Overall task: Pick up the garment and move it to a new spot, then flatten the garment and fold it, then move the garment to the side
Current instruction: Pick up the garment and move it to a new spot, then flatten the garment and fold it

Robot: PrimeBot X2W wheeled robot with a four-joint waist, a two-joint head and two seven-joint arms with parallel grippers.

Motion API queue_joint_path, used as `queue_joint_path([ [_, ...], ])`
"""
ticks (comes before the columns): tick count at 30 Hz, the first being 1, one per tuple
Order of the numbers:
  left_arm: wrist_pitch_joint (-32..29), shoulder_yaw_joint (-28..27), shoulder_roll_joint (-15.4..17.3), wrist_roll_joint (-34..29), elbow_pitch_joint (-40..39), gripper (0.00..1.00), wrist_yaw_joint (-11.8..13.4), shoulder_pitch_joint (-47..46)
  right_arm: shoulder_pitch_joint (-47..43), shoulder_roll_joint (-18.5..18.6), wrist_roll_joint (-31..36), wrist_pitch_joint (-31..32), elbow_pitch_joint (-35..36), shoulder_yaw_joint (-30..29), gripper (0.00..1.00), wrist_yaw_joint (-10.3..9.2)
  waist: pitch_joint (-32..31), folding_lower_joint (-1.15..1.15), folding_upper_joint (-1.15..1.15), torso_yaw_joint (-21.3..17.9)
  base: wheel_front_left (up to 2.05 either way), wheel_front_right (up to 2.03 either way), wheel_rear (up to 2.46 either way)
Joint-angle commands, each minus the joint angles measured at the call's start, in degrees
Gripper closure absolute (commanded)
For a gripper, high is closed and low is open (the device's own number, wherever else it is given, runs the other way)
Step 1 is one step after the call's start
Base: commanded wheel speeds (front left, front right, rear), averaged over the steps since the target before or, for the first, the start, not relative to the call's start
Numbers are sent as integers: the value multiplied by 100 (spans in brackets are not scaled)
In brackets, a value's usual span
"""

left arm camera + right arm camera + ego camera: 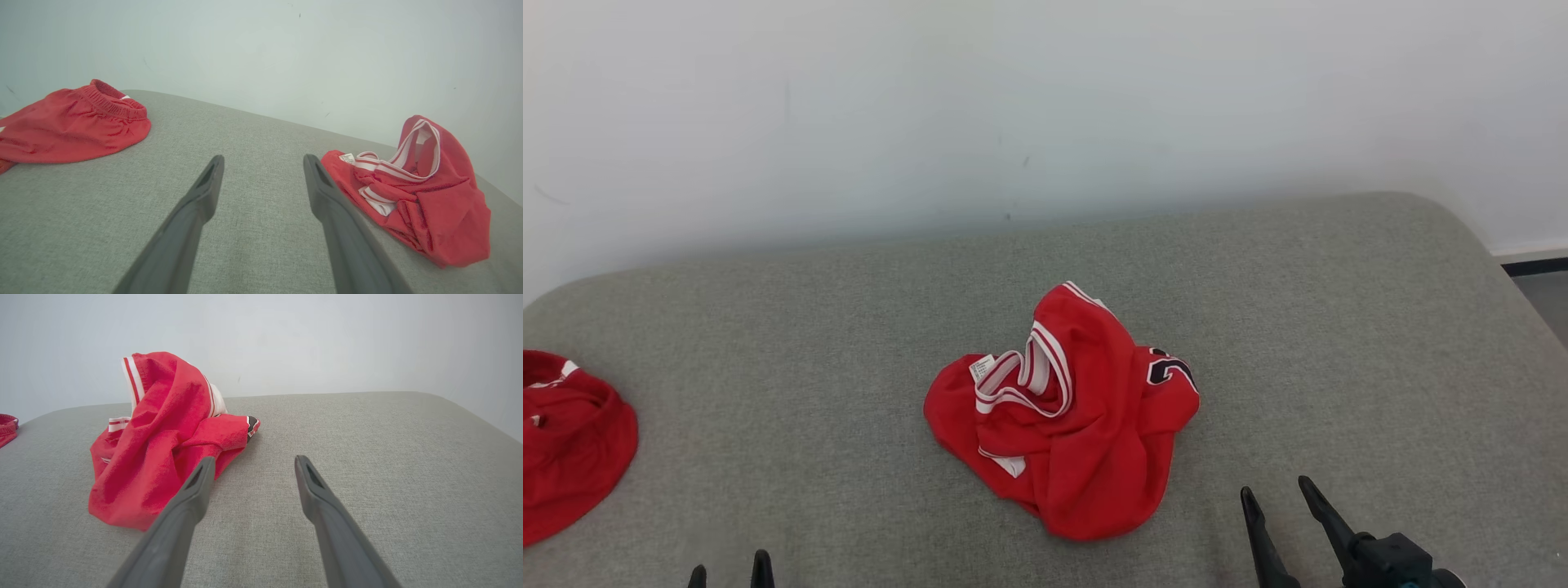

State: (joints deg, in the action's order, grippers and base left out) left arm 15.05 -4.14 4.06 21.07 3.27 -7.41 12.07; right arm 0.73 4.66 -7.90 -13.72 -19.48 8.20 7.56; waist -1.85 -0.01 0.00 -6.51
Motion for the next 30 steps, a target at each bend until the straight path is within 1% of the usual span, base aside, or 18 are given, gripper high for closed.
queue_joint_path([
  [1,18,-79,-3,-50,-19,0,-9,111,-117,28,47,42,122,-9,0,-13,-85,1,0,140,0,0,0],
  [6,18,-54,127,-93,200,0,-4,211,-237,38,66,162,446,-99,0,-13,-113,1,0,184,0,0,0],
  [11,19,-34,228,-38,404,0,-5,123,-329,39,84,287,733,-203,0,-13,-124,1,0,161,0,0,0],
  [17,19,64,249,17,393,0,-5,97,-375,51,70,348,827,-241,0,-13,-116,1,0,106,0,0,0],
  [30,19,180,297,173,412,0,-5,72,-345,-42,-46,306,716,-184,0,-13,-85,1,0,-18,0,0,0],
])
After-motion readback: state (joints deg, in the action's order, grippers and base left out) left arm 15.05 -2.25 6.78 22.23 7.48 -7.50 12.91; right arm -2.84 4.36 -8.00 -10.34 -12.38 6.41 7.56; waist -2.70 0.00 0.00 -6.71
